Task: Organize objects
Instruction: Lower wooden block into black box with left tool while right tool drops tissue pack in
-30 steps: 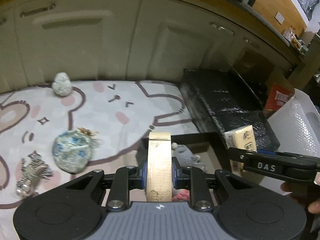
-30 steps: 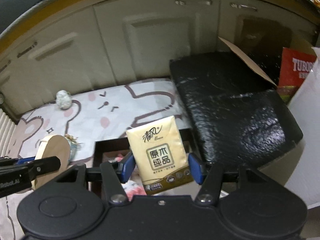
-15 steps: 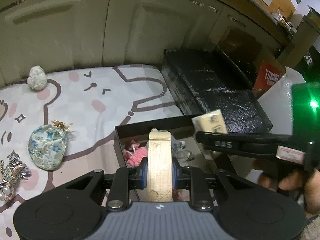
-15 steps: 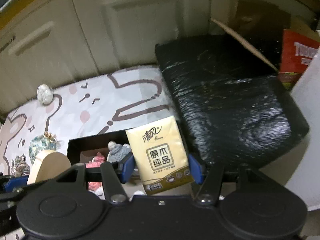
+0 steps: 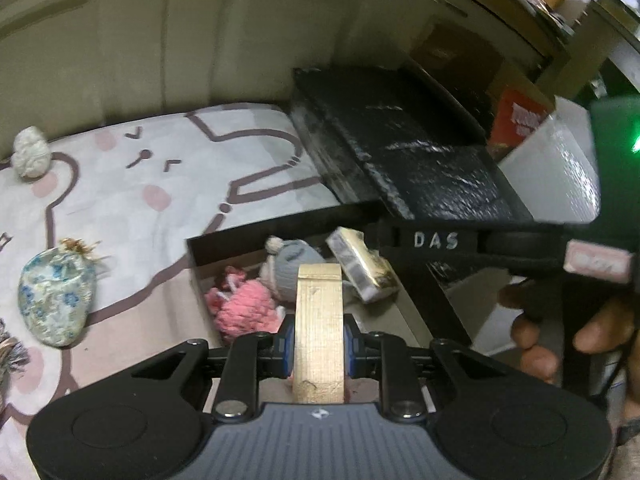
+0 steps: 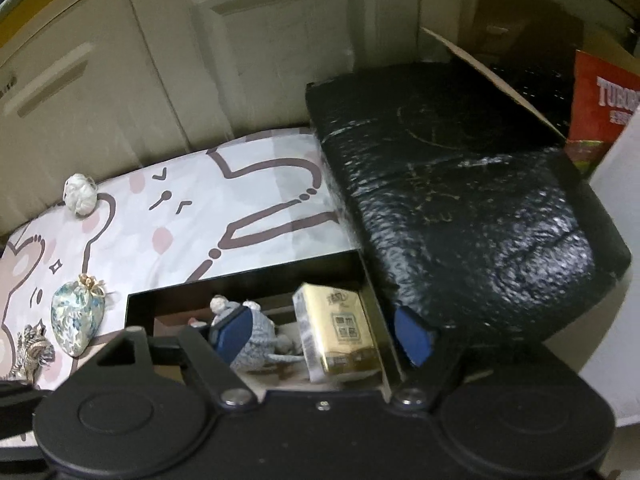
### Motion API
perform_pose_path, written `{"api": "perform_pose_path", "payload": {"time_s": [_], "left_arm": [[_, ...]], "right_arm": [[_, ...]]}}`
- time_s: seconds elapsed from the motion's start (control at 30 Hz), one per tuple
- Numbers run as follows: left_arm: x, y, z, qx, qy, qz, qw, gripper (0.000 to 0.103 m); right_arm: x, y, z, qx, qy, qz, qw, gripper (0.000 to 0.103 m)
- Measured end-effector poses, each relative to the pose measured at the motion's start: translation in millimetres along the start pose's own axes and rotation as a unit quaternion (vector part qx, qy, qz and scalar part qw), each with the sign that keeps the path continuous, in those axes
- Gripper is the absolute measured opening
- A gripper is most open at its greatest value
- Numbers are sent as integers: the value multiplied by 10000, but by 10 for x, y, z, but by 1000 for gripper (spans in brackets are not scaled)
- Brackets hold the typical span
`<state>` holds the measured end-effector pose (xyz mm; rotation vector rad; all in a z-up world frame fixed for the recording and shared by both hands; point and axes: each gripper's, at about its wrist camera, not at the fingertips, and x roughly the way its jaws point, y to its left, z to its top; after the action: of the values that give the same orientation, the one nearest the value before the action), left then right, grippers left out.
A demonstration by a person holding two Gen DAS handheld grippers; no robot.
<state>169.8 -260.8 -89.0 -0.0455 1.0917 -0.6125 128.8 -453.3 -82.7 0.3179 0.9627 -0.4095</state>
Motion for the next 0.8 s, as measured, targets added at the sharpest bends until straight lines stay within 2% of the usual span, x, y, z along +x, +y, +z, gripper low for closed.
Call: {"api": "perform_pose_path", "payload": {"time_s": [0.13,0.37,0.43,0.47,0.5,0.6,0.8], "left_arm": [[101,-126,-15,268,88,-181,9994,24],[315,-419,-18,731,175,-703,9947,24],[382,-479,-47,788,272,-883,9926,28],[409,-499,-61,821,317,-864,9924,37],[419,-511,-66,864,319,-767,9928,42],[408,-458,-61,861,266,-463,9949,42],[351,-245,-22,512,244,-248,9981,41]], "right_arm": [[-134,-101,-20,263,-29,75,9996,78],[-251,-198,-74,514,-43,105,9986,75],[-259,-223,-80,565,-41,72,9984,75],[-265,-236,-84,580,-45,55,9983,75],[-272,-249,-90,588,-49,34,9983,75],[-275,-281,-110,598,-32,-37,9982,75],[-282,-286,-135,588,18,-46,9983,75]]}}
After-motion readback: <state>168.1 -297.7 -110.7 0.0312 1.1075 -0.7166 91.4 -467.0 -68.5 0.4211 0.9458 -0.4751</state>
